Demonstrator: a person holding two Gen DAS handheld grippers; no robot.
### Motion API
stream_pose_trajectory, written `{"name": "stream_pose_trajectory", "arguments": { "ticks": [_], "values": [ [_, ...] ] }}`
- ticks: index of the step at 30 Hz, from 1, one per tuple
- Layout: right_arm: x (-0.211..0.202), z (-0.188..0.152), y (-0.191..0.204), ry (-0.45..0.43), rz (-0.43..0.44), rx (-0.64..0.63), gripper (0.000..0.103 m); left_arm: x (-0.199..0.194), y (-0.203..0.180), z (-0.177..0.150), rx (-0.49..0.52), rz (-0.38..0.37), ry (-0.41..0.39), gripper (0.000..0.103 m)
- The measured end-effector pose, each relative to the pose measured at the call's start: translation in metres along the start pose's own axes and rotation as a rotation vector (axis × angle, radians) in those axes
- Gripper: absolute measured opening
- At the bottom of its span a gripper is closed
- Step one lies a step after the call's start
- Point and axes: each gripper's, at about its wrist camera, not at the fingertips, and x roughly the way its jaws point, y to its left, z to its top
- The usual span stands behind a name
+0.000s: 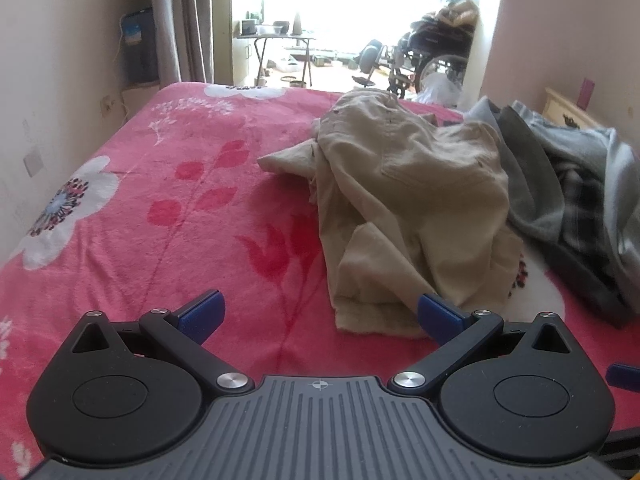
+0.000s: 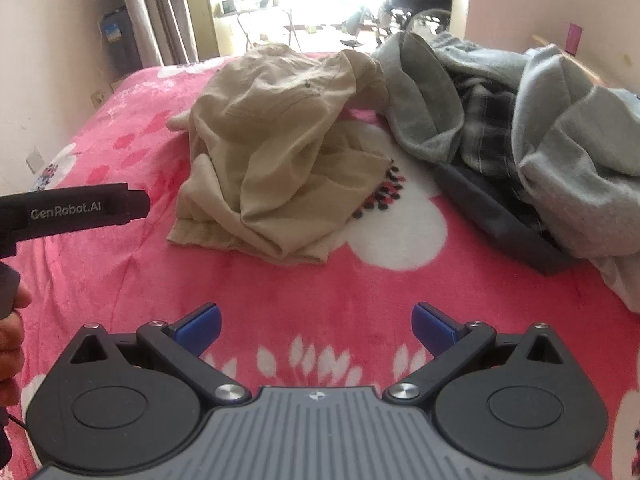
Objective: Fold clothes
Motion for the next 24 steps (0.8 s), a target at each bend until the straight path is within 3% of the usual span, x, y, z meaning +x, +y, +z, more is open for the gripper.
{"name": "stream_pose_trajectory", "arguments": {
  "ticks": [6,9,12,16,20,22,24],
  "values": [
    [0.010,0.021,-0.022,-0.097,0.111,0.004,0.103,0.018,0.008,0.008,-0.031,-0.035,0.017,0.099],
    [0.018,0.047,-0.036,-0.183,0.150,0.021,0.103,0.028,0.007,0.020,-0.019,-0.037,-0.026,0.095],
    [0.041,0.084,-0.048,-0.221,0.148,0.026,0.103,0.040,0.005,0.036,-0.004,-0.032,-0.082,0.082],
    [0.084,0.140,-0.062,-0.187,0.220,0.101,0.103,0.064,0.002,0.062,-0.004,-0.038,-0.131,0.075],
    [0.132,0.181,-0.074,-0.114,0.311,0.209,0.103,0.095,-0.003,0.087,-0.037,-0.097,-0.099,0.088],
    [0.149,0.192,-0.078,-0.089,0.331,0.261,0.099,0.111,-0.009,0.096,-0.031,-0.110,-0.097,0.090],
    [0.148,0.193,-0.077,-0.097,0.350,0.246,0.088,0.127,-0.018,0.099,0.001,-0.120,-0.077,0.083]
  ]
}}
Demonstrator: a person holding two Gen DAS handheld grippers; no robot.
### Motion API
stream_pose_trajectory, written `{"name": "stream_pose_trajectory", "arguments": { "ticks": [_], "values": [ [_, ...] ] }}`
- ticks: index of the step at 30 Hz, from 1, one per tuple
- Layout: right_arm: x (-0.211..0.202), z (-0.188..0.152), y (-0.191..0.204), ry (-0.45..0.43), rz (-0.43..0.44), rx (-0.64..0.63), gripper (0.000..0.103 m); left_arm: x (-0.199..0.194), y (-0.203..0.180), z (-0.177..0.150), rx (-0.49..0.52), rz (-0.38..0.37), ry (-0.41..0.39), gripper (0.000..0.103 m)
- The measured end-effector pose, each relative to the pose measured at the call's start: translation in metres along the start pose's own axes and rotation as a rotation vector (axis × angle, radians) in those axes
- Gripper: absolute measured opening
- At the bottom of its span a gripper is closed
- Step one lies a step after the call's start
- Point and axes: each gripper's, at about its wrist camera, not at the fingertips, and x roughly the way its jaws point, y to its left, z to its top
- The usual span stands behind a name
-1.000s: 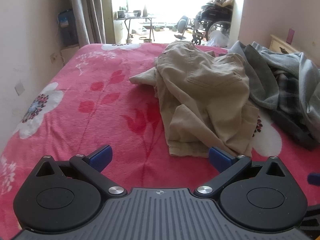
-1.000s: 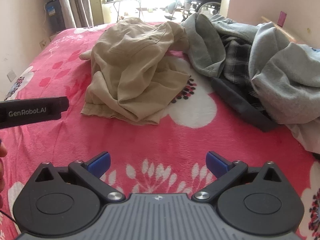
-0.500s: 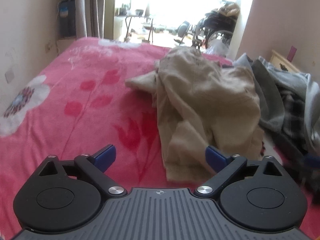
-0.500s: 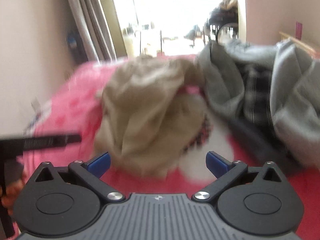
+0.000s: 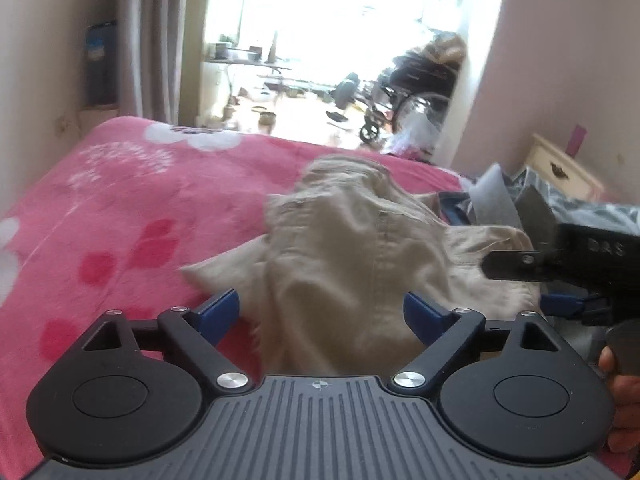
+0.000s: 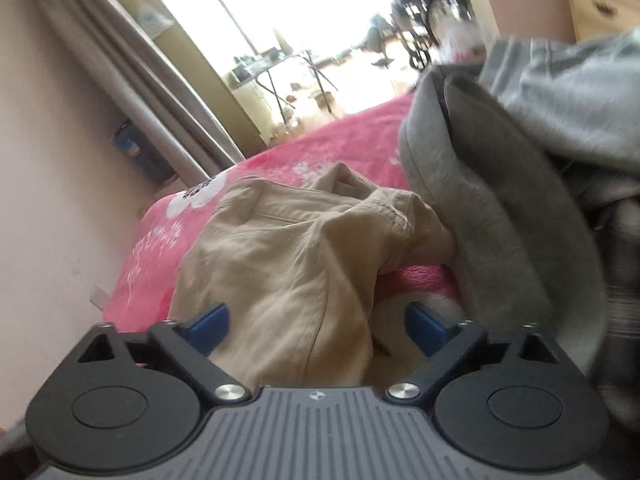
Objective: Fold clothes
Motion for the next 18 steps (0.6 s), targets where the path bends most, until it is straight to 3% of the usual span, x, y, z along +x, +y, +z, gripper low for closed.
{"name": "stream_pose_trajectory", "arguments": {
  "ticks": [1,2,3,4,5,6,8,11,18],
  "values": [
    [0.000,0.000,0.001,-0.001,0.011,-0.007,0.082,0.008,-0.003,0.000,0.013,-0.006,0.014,0.067],
    [0.000,0.000,0.002,-0.003,0.021,-0.015,0.067,0.014,-0.006,-0.001,0.015,-0.009,0.024,0.054],
    [0.000,0.000,0.003,-0.004,0.032,-0.022,0.063,0.018,-0.008,-0.002,0.017,-0.009,0.029,0.053],
    [-0.001,0.000,0.004,-0.006,0.042,-0.030,0.058,0.017,-0.010,-0.002,0.021,-0.001,0.025,0.042],
    [-0.001,0.000,0.005,-0.007,0.053,-0.037,0.039,0.016,-0.012,-0.003,0.026,0.006,0.021,0.025],
    [-0.001,0.000,0.006,-0.009,0.063,-0.044,0.027,0.016,-0.014,-0.003,0.030,0.014,0.017,0.019],
    [-0.001,0.000,0.008,-0.012,0.085,-0.059,0.016,0.012,-0.014,-0.003,0.023,0.019,0.014,0.007],
    [-0.003,-0.001,0.011,-0.016,0.121,-0.082,0.012,0.000,-0.010,-0.002,0.010,-0.003,0.013,0.002],
    [-0.055,-0.025,0.048,-0.037,0.386,-0.168,0.011,-0.058,0.003,-0.016,0.015,-0.086,0.033,0.000]
  ]
}}
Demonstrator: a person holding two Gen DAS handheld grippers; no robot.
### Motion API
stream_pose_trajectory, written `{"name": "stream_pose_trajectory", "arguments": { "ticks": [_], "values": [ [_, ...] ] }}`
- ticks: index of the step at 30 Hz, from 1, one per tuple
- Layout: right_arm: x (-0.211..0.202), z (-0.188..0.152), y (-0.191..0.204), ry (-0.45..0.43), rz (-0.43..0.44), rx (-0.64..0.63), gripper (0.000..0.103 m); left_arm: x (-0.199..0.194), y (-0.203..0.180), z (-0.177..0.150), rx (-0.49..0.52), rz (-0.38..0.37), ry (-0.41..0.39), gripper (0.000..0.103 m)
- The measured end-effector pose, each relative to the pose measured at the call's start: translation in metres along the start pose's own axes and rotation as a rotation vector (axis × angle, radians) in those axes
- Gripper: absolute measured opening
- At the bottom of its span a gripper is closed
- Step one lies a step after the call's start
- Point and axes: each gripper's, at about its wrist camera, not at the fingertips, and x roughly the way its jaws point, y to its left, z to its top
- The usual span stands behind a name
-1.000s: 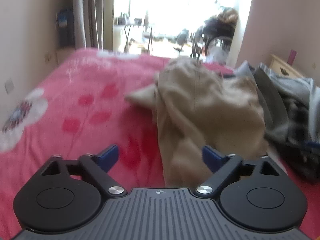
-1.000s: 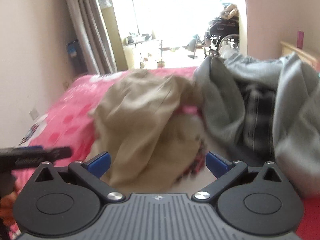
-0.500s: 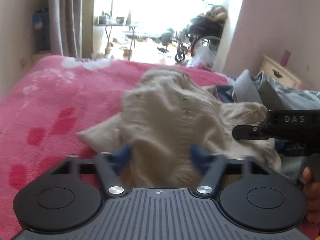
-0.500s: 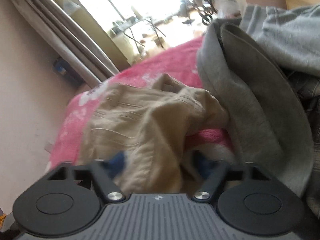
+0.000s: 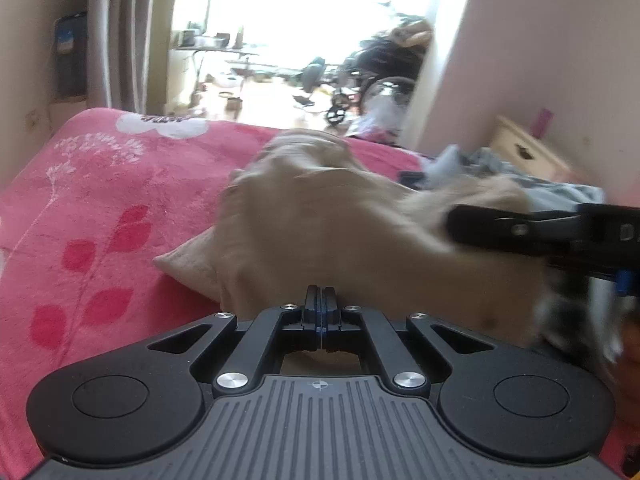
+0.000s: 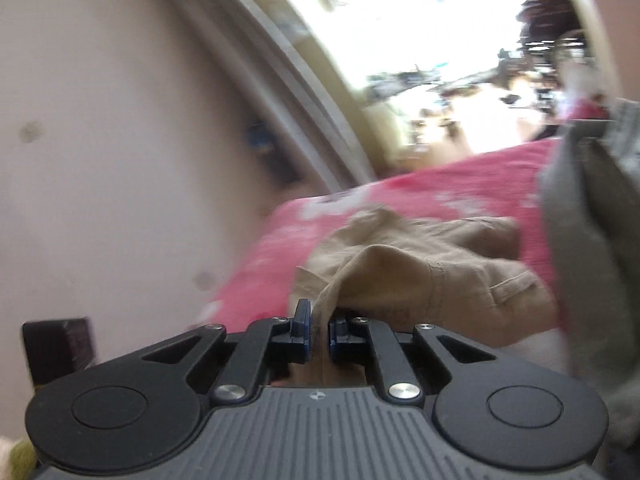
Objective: Fold clothes
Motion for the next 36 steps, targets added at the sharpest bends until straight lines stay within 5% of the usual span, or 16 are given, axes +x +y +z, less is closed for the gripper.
{"name": "stream_pose_trajectory", "arguments": {
  "ticks": [6,12,16,20,22,24,29,36],
  "values": [
    [-0.019,-0.042,0.054,0.086,0.209,-0.130,0.011,-0.062,0.018,-0.030,-0.023,-0.039,0.060,0.000],
    [-0.037,-0.106,0.095,0.224,0.316,-0.249,0.011,-0.116,0.061,-0.073,-0.058,0.078,0.181,0.000],
    [-0.021,-0.158,0.118,0.329,0.292,-0.431,0.011,-0.143,0.083,-0.083,-0.102,0.145,0.173,0.002],
    [-0.006,-0.198,0.136,0.383,0.215,-0.649,0.014,-0.150,0.089,-0.082,-0.132,0.153,0.148,0.030],
    [0.000,-0.213,0.142,0.408,0.179,-0.727,0.020,-0.149,0.087,-0.082,-0.143,0.148,0.128,0.035],
    [0.004,-0.226,0.147,0.431,0.147,-0.798,0.042,-0.146,0.084,-0.080,-0.155,0.141,0.116,0.044],
    [-0.030,-0.203,0.137,0.416,0.205,-0.737,0.059,-0.126,0.088,-0.063,-0.181,0.141,0.099,0.059],
    [-0.079,-0.125,0.066,0.230,0.105,-0.439,0.060,-0.080,0.108,-0.028,-0.238,0.162,0.070,0.078]
  ]
}}
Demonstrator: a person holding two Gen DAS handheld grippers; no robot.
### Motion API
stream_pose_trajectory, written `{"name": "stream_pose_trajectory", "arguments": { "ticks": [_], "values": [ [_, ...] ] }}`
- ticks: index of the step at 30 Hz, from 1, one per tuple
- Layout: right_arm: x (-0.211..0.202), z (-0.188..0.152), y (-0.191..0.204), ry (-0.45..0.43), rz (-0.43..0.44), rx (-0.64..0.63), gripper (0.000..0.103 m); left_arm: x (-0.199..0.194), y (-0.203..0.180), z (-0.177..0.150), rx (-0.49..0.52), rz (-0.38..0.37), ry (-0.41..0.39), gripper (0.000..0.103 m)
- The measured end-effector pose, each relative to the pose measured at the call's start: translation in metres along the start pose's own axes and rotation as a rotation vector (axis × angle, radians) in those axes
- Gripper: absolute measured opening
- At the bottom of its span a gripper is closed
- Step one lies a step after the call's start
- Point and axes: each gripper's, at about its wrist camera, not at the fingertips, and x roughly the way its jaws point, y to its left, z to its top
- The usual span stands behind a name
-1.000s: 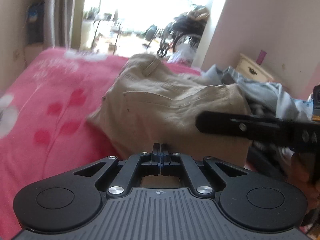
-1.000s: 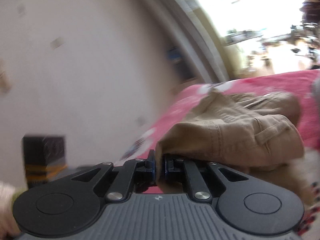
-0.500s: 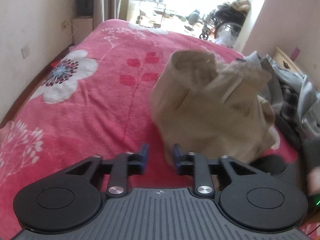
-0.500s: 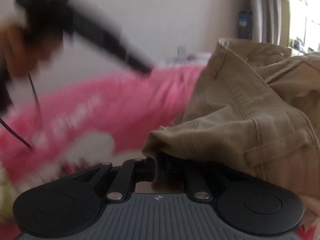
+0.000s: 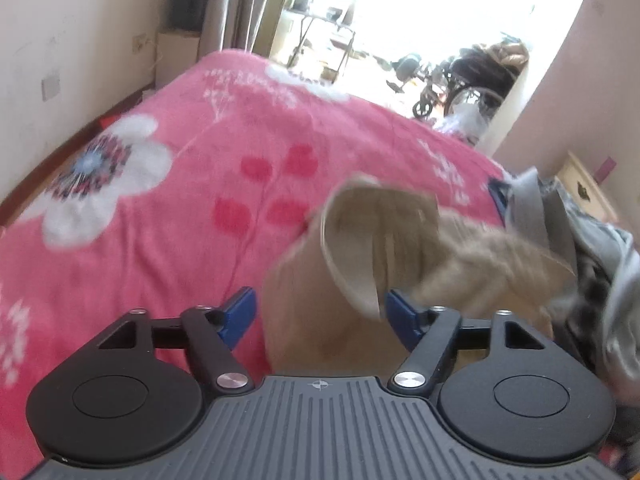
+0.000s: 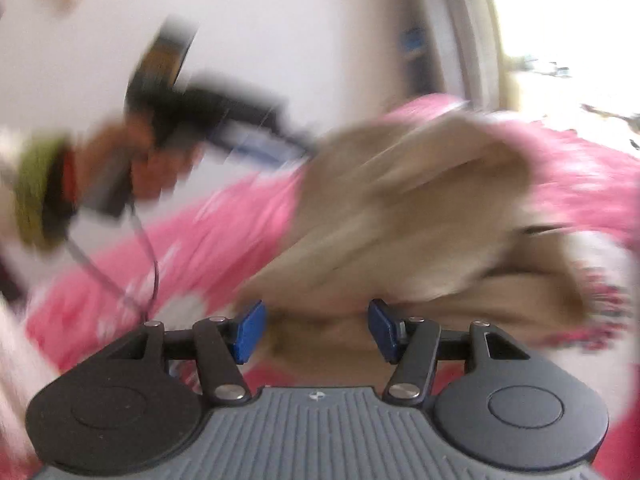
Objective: Fold clothes
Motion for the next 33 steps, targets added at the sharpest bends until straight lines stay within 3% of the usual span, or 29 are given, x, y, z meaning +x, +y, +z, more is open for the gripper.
{"name": "stream_pose_trajectory", "arguments": {
  "ticks": [4,6,7,9,11,12,13,15,17,21,27,30,33],
  "values": [
    [-0.033,0.030,-0.056,-0.182,-0.143,0.104,0.060,0.030,0.003,0.009,0.001,0.059,0.025,0.077],
    [-0.020,0.047,-0.076,-0.195,-0.171,0.085,0.060,0.044,0.006,0.010,-0.003,0.083,0.048,0.065],
    [-0.008,0.055,-0.086,-0.176,-0.163,0.084,0.060,0.046,0.008,0.008,-0.015,0.081,0.054,0.049],
    [0.019,0.070,-0.102,-0.129,-0.149,0.078,0.060,0.050,0.013,0.004,-0.059,0.075,0.068,0.038],
    [0.048,0.081,-0.114,-0.076,-0.147,0.066,0.058,0.052,0.016,0.000,-0.090,0.079,0.078,0.015],
    [0.064,0.085,-0.116,-0.046,-0.154,0.070,0.043,0.052,0.016,-0.002,-0.088,0.090,0.077,0.010],
    [0.078,0.089,-0.117,-0.024,-0.156,0.096,0.035,0.051,0.017,-0.004,-0.085,0.104,0.073,0.008],
    [0.090,0.089,-0.118,-0.043,-0.161,0.178,0.011,0.044,0.018,-0.008,-0.084,0.156,0.036,0.005],
    [0.073,0.094,-0.111,-0.137,-0.175,0.239,0.009,0.031,0.021,-0.009,-0.102,0.180,-0.010,0.003],
    [0.013,0.105,-0.074,-0.265,-0.242,0.220,0.008,-0.002,0.020,0.012,-0.104,0.172,-0.112,0.002],
    [-0.114,0.136,-0.021,-0.426,-0.384,0.178,0.008,-0.070,-0.027,0.094,-0.041,0.022,-0.387,0.002],
    [-0.177,0.145,0.012,-0.479,-0.418,0.186,0.008,-0.107,-0.057,0.133,0.019,-0.037,-0.535,0.002],
    [-0.213,0.144,0.051,-0.447,-0.382,0.159,0.008,-0.133,-0.079,0.164,0.051,-0.082,-0.626,0.002]
  ]
}}
